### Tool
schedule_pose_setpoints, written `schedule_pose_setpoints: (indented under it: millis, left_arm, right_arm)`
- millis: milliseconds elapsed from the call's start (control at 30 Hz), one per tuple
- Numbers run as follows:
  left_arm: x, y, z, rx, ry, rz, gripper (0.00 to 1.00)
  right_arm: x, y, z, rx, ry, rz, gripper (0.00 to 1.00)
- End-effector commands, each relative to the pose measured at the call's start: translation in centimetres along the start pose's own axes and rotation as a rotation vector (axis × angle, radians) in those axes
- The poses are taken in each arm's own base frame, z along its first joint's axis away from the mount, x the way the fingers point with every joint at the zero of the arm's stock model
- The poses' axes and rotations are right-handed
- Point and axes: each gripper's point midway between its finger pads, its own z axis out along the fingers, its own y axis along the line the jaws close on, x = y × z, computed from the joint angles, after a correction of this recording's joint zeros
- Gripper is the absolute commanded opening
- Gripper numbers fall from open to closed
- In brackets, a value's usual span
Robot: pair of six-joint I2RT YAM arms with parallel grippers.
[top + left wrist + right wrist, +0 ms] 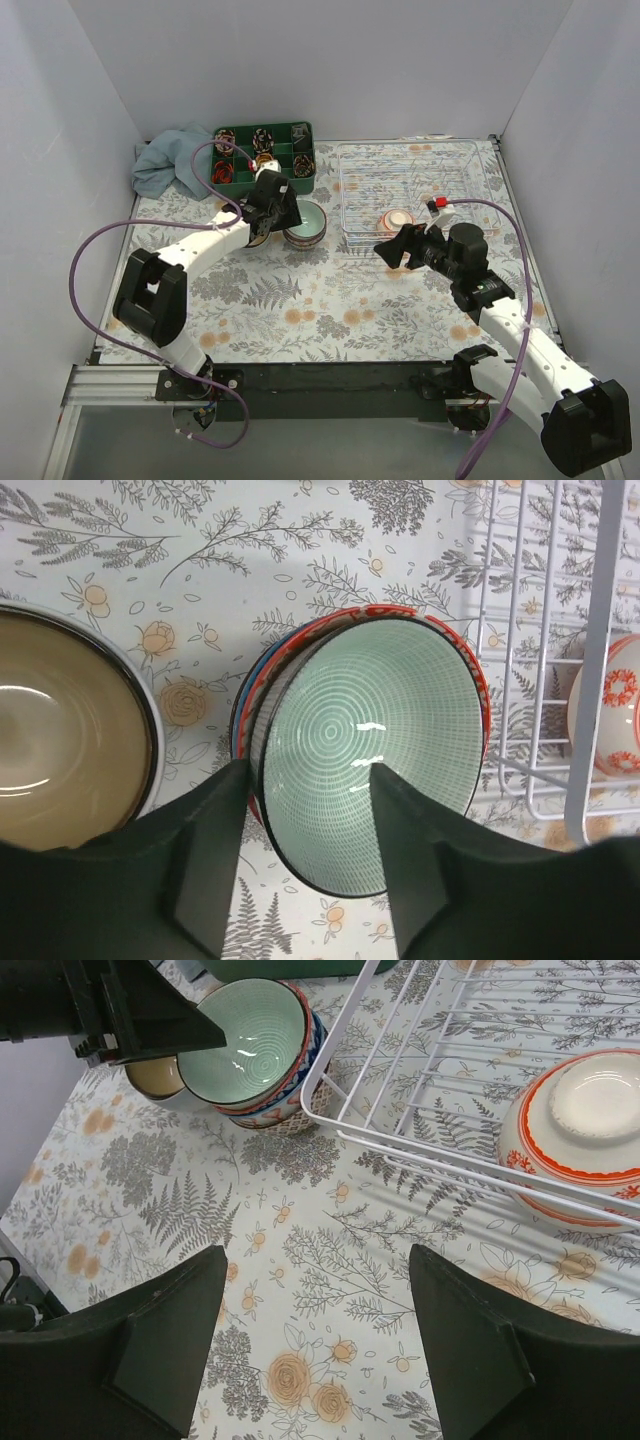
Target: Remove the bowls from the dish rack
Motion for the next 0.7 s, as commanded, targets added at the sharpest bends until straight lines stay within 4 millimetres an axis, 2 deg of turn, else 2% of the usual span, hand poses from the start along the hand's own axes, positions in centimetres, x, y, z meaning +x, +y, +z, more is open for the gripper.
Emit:
schedule_pose_setpoints:
  millis: [0, 33, 267, 367, 433, 467, 500, 533, 633, 667]
  left_arm:
    - [-3.7, -1.6, -3.0, 0.064, -0.1, 0.019, 0.55]
    - [-4.2, -1.5, -3.8, 0.065, -0.122, 0.02, 0.65]
    - [-6.8, -0.5, -7.9, 0.051, -0.232, 0.071, 0.98]
    - [-8.1, 0.0, -9.8, 0.049, -0.292, 0.104, 0.98]
    - [-8.1, 0.6, -10.2, 0.037, -0.32, 0.125, 0.98]
    - [-8.5, 1.1, -11.0, 0.027, -0.353, 0.13, 0.98]
    - [-7.9, 1.7, -10.7, 0.017, -0.352, 0.137, 0.98]
    - [-7.9, 1.9, -10.9, 0.021, -0.374, 0.133, 0.98]
    - [-6.9, 2.9, -10.9, 0.021, -0.399, 0.127, 0.98]
    - [-6.7, 3.2, -10.8, 0.018, -0.404, 0.127, 0.98]
  right_arm:
    - [-2.8, 0.1, -0.2, 0.028, -0.058, -0.06, 0.82]
    - [-2.9, -0.2, -0.1, 0.043, -0.052, -0.063, 0.82]
    - [-4.1, -1.4, 0.6, 0.132, -0.018, -0.086, 0.82]
    - [-5.0, -2.3, 1.0, 0.196, 0.001, -0.085, 0.81]
    - [-5.9, -2.8, 1.7, 0.233, 0.016, -0.082, 0.81]
    - [-5.6, -3.2, 1.8, 0.254, 0.045, -0.075, 0.81]
    - [-5.3, -3.9, 2.4, 0.28, 0.074, -0.068, 0.81]
    - [-6.1, -3.8, 2.7, 0.286, 0.07, -0.066, 0.81]
    - [-5.7, -5.2, 3.9, 0.332, 0.114, -0.035, 0.81]
    - [-6.3, -5.5, 4.1, 0.339, 0.108, -0.026, 0.81]
